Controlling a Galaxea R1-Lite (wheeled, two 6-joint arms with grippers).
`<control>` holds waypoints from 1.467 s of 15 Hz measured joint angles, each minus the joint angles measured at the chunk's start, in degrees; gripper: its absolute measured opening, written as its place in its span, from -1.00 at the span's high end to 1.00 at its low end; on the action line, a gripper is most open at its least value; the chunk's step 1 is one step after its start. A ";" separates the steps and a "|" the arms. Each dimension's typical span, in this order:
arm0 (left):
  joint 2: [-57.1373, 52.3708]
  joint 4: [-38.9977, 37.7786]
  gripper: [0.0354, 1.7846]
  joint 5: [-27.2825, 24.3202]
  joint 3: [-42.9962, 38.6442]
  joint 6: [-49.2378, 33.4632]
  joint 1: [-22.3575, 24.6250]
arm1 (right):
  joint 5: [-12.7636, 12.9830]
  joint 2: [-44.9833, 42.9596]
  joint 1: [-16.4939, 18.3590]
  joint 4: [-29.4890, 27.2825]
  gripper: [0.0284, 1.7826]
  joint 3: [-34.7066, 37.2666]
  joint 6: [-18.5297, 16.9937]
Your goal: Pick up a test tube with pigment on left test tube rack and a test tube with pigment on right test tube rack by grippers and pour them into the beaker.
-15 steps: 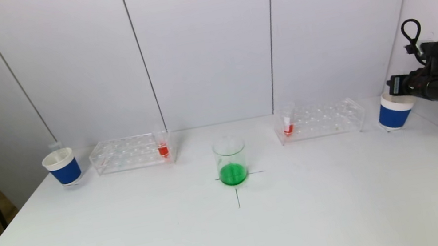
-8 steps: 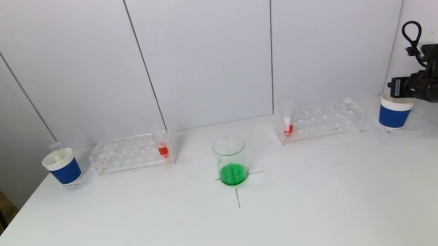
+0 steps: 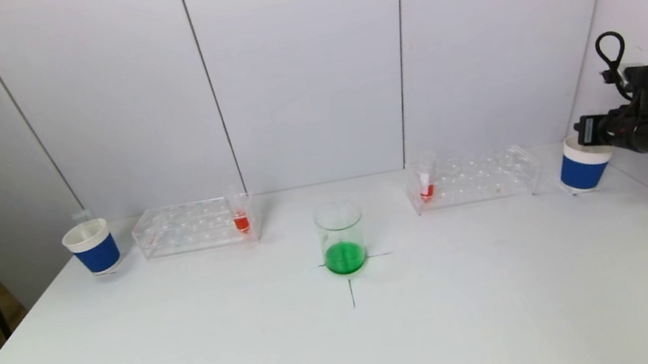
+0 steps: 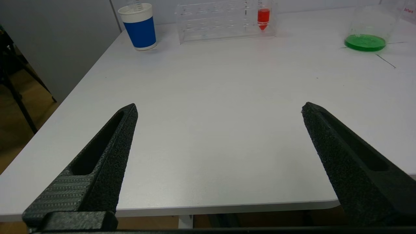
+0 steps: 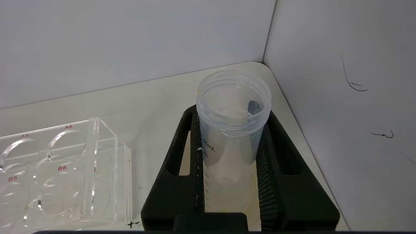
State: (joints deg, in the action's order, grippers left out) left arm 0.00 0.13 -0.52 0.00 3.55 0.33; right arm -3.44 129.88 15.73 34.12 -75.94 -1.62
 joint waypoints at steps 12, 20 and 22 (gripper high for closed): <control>0.00 0.00 -0.98 0.00 0.00 0.04 -0.02 | 0.05 -0.35 0.00 0.02 -0.72 0.26 0.00; 0.00 0.00 -0.98 0.00 0.00 0.04 0.00 | 0.66 -13.95 -2.52 -0.04 -0.99 9.18 -0.16; 0.00 0.00 -0.98 0.01 0.00 0.02 0.00 | 0.74 -20.32 -4.35 -0.02 -0.99 14.47 0.02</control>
State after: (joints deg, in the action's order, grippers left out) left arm 0.00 0.13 -0.51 0.00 3.57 0.33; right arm -2.69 109.56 11.37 34.10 -61.46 -1.60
